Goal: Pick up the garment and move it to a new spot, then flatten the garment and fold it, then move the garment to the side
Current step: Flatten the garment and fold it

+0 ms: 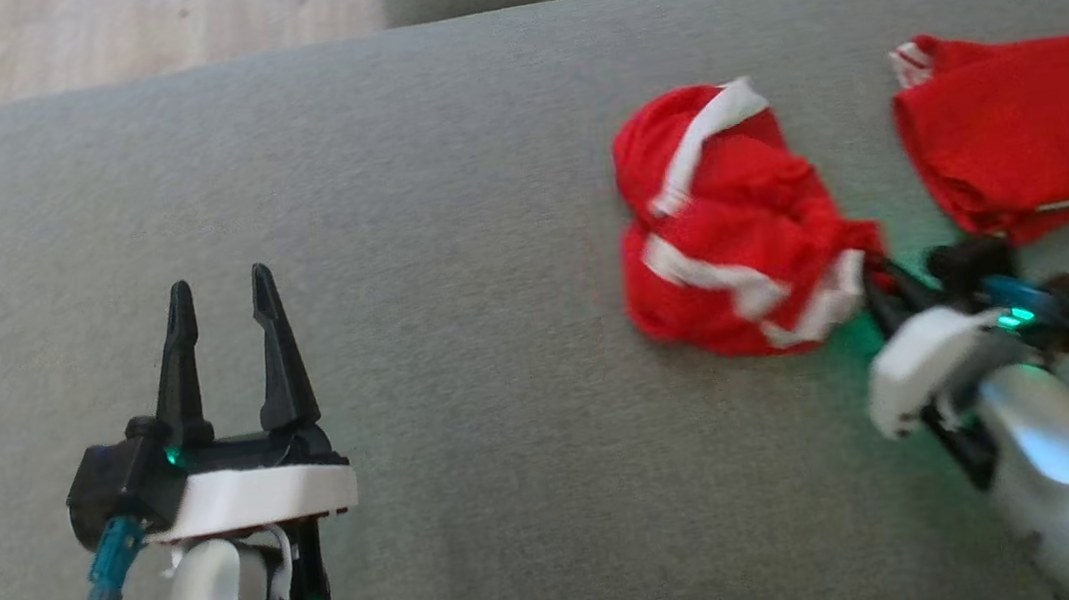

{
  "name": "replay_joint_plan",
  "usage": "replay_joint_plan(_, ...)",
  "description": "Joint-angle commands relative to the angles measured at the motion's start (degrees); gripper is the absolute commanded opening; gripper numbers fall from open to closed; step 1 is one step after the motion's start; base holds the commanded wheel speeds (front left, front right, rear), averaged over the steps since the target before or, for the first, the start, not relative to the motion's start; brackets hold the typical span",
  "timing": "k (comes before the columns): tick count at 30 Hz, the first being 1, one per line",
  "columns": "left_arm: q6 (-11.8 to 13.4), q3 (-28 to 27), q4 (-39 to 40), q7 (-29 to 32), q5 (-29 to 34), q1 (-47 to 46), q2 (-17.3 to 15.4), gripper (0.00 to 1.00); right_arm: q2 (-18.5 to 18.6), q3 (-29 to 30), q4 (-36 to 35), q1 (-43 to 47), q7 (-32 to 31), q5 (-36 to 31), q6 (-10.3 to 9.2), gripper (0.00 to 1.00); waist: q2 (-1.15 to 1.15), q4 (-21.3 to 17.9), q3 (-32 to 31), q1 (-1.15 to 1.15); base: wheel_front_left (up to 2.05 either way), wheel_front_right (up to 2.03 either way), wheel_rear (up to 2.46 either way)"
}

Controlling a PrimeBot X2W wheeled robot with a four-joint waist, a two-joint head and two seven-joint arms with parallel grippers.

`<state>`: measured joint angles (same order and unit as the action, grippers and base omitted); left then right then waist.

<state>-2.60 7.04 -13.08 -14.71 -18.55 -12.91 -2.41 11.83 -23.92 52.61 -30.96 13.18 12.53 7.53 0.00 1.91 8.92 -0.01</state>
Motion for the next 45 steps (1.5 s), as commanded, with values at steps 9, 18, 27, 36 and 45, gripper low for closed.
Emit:
replay_joint_plan(9, -0.87, -2.08, 1.43, -0.29, 0.91, -1.72, -0.47, 1.00, 3.39, 15.71, -7.83, 8.35, -3.19, -5.94, -0.04, 0.00, 0.00, -3.69, -0.49, 0.01, 0.00, 0.00, 0.00)
replay_joint_plan(18, -1.16, -1.73, 0.84, -0.29, 0.85, -1.64, -0.47, 1.00, -3.32, 27.01, -16.27, 12.79, -4.19, -10.79, -0.04, 1.00, 0.00, -2.96, -0.71, 0.01, 0.00, 0.00, 0.00)
replay_joint_plan(27, -1.08, -2.27, 0.84, -0.29, 0.84, -1.10, -0.47, 1.00, -8.25, 27.82, -33.69, 16.88, -2.91, -9.17, -0.04, 1.00, 0.00, -3.64, -1.60, 0.01, 0.00, 0.00, 0.00)
replay_joint_plan(36, -0.96, -1.92, 1.04, -0.29, 0.79, -0.79, -0.47, 1.00, -8.90, 25.37, -46.63, 18.42, -3.12, -6.52, -0.04, 1.00, 0.00, -3.87, -2.37, 0.01, 0.00, 0.00, 0.00)
replay_joint_plan(45, -1.06, -0.80, 0.99, -0.29, 0.45, -1.27, -0.47, 1.00, -8.94, 20.51, -46.66, 18.27, -7.25, -6.03, -0.04, 1.00, 0.00, -1.85, -1.47, 0.01, 0.00, 0.00, 0.00)
